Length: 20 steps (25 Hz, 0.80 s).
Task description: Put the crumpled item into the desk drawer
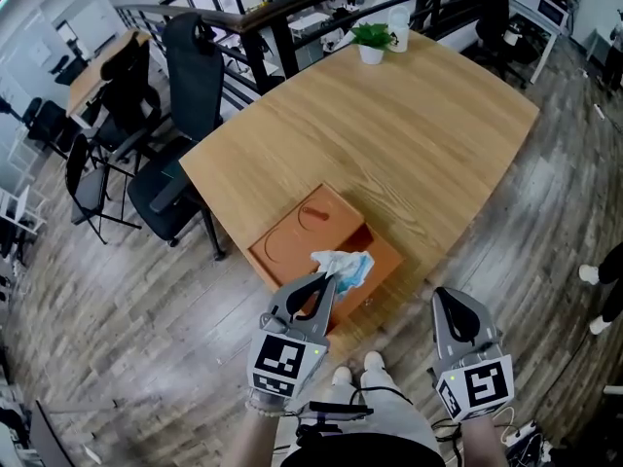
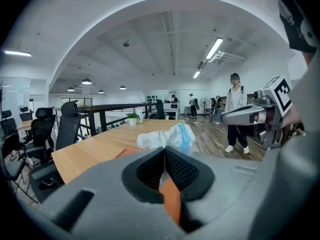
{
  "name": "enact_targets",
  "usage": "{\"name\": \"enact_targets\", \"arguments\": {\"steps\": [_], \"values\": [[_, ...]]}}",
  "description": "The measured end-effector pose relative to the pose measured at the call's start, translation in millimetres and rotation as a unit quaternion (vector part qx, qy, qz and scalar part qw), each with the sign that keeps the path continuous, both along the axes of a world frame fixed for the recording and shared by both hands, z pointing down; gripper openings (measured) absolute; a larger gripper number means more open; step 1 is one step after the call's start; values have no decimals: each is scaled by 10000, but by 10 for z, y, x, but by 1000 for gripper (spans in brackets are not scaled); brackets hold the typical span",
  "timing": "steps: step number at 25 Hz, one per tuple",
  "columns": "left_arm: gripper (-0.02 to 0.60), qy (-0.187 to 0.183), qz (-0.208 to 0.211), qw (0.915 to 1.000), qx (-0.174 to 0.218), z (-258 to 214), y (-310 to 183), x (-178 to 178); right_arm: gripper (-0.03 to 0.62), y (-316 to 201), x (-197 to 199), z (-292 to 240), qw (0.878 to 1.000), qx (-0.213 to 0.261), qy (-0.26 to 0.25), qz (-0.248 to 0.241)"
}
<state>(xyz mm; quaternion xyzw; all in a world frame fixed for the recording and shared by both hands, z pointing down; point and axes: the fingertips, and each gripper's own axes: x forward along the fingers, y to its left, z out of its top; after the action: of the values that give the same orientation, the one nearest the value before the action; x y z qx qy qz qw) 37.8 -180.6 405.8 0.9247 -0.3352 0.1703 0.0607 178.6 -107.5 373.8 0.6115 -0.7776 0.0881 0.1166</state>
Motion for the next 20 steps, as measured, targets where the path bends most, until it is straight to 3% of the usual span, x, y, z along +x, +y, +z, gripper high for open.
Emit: {"name": "enact_targets", "arguments": {"steps": [12,20], "values": [[6,-553,66,9953,-797,812,-194,276,2,151,161,179,9995,-207,-112,217],[8,-1084,145,9854,-1307,1297,-219,376,3,147,94,254,9995,-274,-153,102]]}}
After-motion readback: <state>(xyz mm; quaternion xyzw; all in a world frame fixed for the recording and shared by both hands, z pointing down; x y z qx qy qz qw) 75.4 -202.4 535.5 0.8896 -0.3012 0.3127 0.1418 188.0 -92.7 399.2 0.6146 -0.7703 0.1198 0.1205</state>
